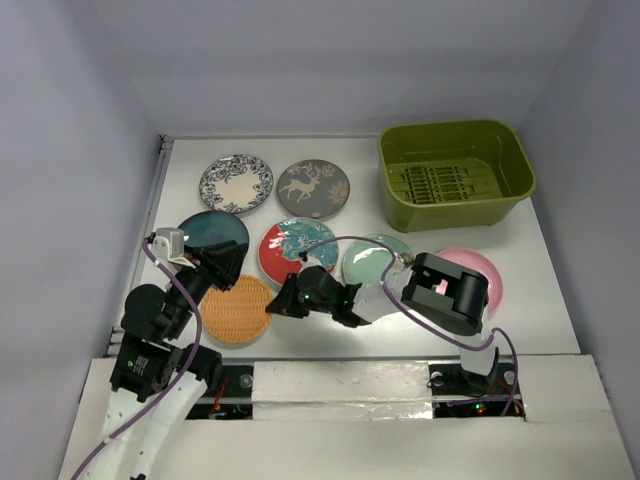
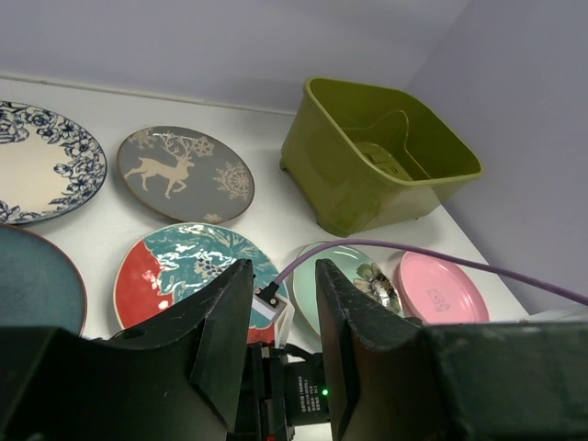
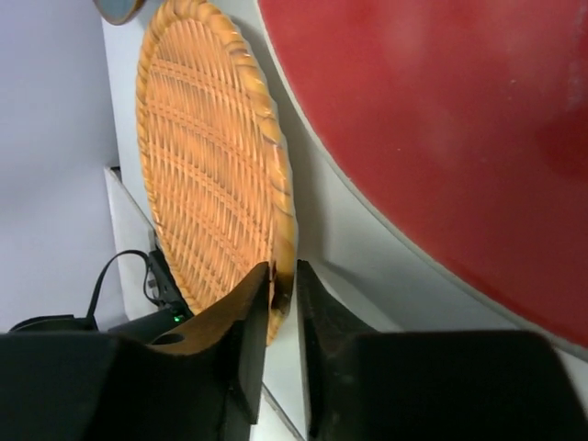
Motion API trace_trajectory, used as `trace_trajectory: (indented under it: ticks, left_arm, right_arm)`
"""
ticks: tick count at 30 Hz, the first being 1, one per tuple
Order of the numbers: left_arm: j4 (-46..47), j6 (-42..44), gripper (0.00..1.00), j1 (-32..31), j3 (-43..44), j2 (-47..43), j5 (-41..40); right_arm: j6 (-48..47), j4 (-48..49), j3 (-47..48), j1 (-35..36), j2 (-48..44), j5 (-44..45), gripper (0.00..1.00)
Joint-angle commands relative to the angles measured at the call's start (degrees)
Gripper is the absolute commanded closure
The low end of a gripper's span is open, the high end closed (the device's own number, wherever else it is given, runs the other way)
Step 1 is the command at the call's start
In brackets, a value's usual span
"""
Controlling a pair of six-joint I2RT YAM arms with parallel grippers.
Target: Place the plates into the plastic bin on the countertop
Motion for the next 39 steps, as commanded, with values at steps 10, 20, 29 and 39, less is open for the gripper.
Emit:
trace_trajectory:
  ticks: [10,20,29,39]
  left_arm:
    - [2.7,-0.1,0.69,0.5,0.0,1.1,0.3]
    - [2.0,-0.5,0.69,1.0,0.1,0.0,-1.7]
    - [1.5,-0.8,0.69,1.0,0.0,-0.6,-2.4]
    - [1.1,-1.1,0.68,-1.5,0.0,-3.2,-3.7]
  right_arm:
    - [0.4,11.0,-8.9,-0.3,-11.3,-1.8,1.0]
    - [-9.8,-9.9,-14.3,-2.1,-41.8,12.6,1.0]
    - [-23.7,-28.2,-5.8,-29.5,-65.0,15.0,1.0]
    - [-30.9,-39.2,7.6,-58.5,-55.7,7.4,1.0]
